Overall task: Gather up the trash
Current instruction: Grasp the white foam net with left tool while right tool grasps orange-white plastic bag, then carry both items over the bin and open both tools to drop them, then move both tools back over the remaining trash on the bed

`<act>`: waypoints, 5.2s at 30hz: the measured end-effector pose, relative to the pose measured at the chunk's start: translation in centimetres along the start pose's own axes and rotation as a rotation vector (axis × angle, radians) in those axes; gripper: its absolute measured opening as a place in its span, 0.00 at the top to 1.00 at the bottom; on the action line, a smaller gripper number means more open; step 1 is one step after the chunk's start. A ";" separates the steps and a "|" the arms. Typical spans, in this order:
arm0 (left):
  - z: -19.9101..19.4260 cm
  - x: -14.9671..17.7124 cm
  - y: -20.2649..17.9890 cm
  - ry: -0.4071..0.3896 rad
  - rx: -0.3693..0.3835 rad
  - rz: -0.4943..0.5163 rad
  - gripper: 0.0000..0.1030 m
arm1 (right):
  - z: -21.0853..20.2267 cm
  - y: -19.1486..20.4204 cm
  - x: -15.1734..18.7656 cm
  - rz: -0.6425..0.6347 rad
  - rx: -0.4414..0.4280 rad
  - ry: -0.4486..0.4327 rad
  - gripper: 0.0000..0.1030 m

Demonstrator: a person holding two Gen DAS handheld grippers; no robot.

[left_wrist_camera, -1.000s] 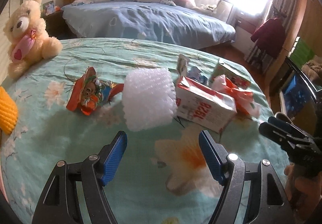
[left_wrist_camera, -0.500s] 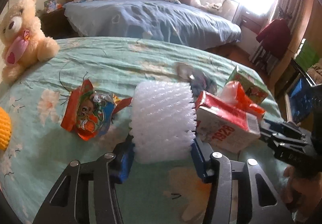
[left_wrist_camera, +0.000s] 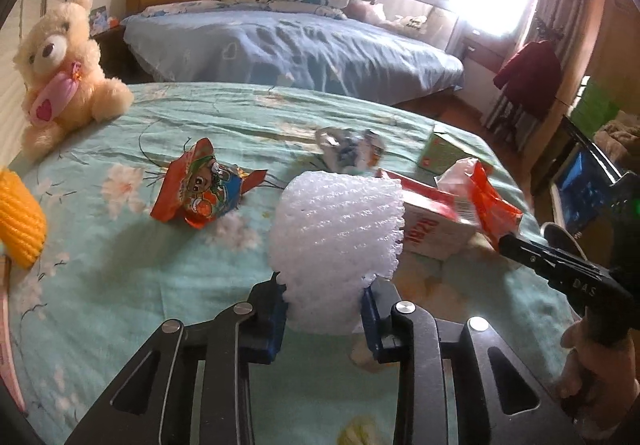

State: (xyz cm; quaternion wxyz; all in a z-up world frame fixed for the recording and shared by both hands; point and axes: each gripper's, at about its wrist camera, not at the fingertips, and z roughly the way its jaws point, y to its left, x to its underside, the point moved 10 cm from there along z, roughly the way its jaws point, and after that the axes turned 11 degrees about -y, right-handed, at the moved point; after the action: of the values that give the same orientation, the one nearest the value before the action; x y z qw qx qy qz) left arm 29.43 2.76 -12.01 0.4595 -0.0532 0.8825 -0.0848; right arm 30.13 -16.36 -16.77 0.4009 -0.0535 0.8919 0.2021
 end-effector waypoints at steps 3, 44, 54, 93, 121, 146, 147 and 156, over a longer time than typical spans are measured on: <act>-1.4 0.5 -0.9 0.002 0.028 0.015 0.71 | -1.8 -0.6 0.1 0.034 0.012 -0.028 0.69; -0.2 4.1 -23.3 0.078 0.349 0.319 0.71 | -18.5 -14.1 3.8 0.253 0.284 -0.207 0.75; 2.2 4.4 -26.1 0.094 0.370 0.356 0.71 | -19.6 -17.2 3.8 0.273 0.355 -0.215 0.75; 9.1 4.5 -32.7 0.162 0.399 0.393 0.70 | -16.4 -22.4 3.3 0.272 0.440 -0.128 0.75; 5.6 4.3 -29.1 0.128 0.400 0.327 0.42 | -17.5 -19.9 2.7 0.317 0.379 -0.196 0.23; -0.2 4.3 -7.5 0.123 0.097 0.057 0.41 | -8.0 -2.8 2.7 0.164 0.055 -0.092 0.12; -0.5 4.0 -6.8 0.114 0.085 0.053 0.41 | -7.6 -2.2 2.6 0.157 0.041 -0.088 0.12; -1.3 3.8 -0.4 0.108 -0.012 -0.013 0.41 | -3.7 2.5 1.9 0.066 -0.046 -0.043 0.09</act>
State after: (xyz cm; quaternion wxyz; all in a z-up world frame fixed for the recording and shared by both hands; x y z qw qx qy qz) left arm 26.19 1.85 -14.21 0.4105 -0.0570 0.9061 -0.0852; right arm 25.70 -15.46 -15.16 0.4118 -0.0290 0.8795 0.2369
